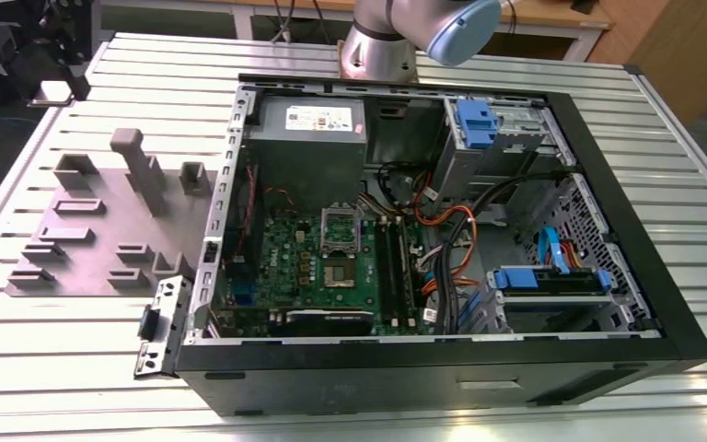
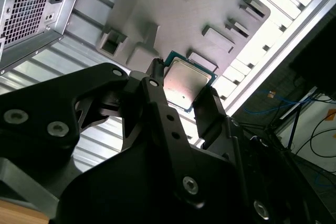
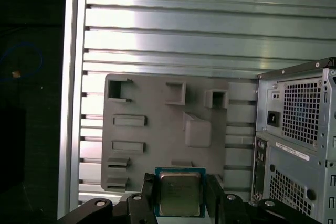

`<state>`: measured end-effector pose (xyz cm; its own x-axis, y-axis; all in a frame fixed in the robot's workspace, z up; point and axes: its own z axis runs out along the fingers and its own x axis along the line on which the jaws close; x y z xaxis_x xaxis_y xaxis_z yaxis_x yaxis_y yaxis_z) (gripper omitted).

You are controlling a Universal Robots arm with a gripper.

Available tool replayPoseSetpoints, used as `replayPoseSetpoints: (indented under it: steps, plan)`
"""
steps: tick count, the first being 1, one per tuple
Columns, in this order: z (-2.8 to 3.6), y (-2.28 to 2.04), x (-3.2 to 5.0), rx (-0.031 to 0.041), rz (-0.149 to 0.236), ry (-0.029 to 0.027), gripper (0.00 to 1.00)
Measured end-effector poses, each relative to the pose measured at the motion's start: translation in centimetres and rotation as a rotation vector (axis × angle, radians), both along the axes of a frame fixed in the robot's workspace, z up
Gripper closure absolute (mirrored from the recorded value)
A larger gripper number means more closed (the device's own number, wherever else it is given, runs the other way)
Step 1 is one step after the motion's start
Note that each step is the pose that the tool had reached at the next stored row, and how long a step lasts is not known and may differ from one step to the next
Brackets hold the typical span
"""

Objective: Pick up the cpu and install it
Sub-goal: 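Pick up the cpu and move it towards the insertion slot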

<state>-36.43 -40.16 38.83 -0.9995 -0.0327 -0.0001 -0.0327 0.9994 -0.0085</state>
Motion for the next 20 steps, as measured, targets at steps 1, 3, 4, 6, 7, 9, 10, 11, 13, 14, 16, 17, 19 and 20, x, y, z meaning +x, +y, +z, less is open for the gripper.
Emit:
replayPoseSetpoints:
  steps: [1,3,4,6,7,9,10,11,13,14,16,17,19,20]
  plan:
    - [0.00,0.00,0.01,-0.0001,0.000,0.0000,0.53]
    - [0.01,0.00,0.06,-0.0001,0.000,0.0001,0.53]
    - [0.01,0.00,0.11,-0.0001,0.000,0.0001,0.53]
    - [0.00,0.00,0.18,0.0000,0.000,0.0000,0.53]
    - [0.00,0.00,0.20,0.0000,0.000,0.0001,0.53]
    - [0.00,0.00,0.25,-0.0001,0.000,0.0001,0.53]
    - [0.00,0.00,0.28,0.0000,0.000,0.0000,0.53]
    - [0.00,0.00,0.32,0.0000,0.000,0.0000,0.53]
    - [0.01,0.00,0.37,-0.0001,0.000,0.0001,0.53]
    - [0.00,0.00,0.38,0.0000,0.000,0.0000,0.53]
    - [0.00,0.00,0.40,0.0000,0.000,0.0000,0.53]
    - [0.00,0.00,0.43,-0.0001,0.000,0.0000,0.53]
    - [0.01,0.00,0.50,-0.0001,0.000,0.0002,0.53]
    - [0.00,0.00,0.55,0.0000,0.000,0.0000,0.53]
